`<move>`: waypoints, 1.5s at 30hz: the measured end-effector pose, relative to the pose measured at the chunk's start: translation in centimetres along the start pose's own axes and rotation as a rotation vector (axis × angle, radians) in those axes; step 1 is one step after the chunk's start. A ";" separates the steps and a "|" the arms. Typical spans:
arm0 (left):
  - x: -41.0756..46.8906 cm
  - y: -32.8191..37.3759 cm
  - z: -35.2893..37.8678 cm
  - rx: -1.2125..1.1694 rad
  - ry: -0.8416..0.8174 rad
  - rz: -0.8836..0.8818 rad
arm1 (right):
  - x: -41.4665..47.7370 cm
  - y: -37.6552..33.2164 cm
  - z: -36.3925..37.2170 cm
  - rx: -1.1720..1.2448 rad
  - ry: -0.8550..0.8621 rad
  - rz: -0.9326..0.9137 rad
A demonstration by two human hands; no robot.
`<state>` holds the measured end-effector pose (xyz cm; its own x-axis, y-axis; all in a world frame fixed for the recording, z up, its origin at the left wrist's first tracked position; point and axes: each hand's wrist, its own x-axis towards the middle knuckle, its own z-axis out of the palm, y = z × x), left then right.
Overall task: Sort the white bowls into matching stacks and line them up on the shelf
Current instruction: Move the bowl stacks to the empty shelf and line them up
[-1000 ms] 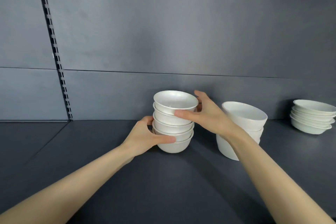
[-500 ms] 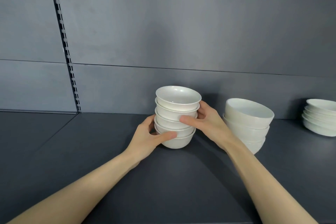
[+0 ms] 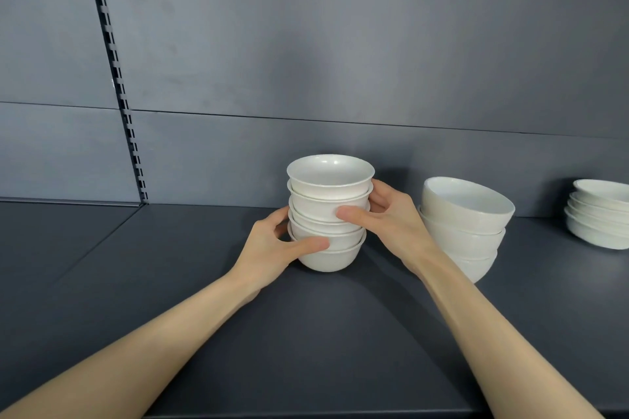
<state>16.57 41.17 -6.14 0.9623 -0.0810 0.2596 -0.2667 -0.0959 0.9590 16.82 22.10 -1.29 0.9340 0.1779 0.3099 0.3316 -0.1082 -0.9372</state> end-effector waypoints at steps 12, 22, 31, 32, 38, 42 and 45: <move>-0.1 0.0 -0.1 0.016 -0.045 0.025 | 0.0 0.0 -0.4 -0.017 -0.027 0.006; -0.1 0.4 -0.1 -0.028 -0.045 0.110 | -0.1 0.1 -0.6 0.027 0.010 -0.007; -0.1 0.7 0.3 -0.004 -0.019 0.159 | 0.0 0.4 -0.8 0.030 0.043 0.009; -0.1 0.7 0.3 -0.004 -0.017 0.159 | 0.1 0.4 -0.8 0.028 0.043 0.013; -0.1 0.3 0.1 -0.015 -0.019 0.125 | 0.0 0.1 -0.6 0.027 0.031 0.019; -0.2 0.1 0.2 -0.027 -0.028 0.113 | 0.1 0.0 -0.4 0.051 0.015 -0.016; -0.3 0.2 0.2 -0.028 -0.032 0.119 | 0.2 0.2 -0.4 0.063 0.036 -0.037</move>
<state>16.24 40.95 -6.09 0.9217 -0.1215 0.3684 -0.3770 -0.0564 0.9245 17.12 21.74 -1.32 0.9260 0.1453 0.3485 0.3575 -0.0399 -0.9331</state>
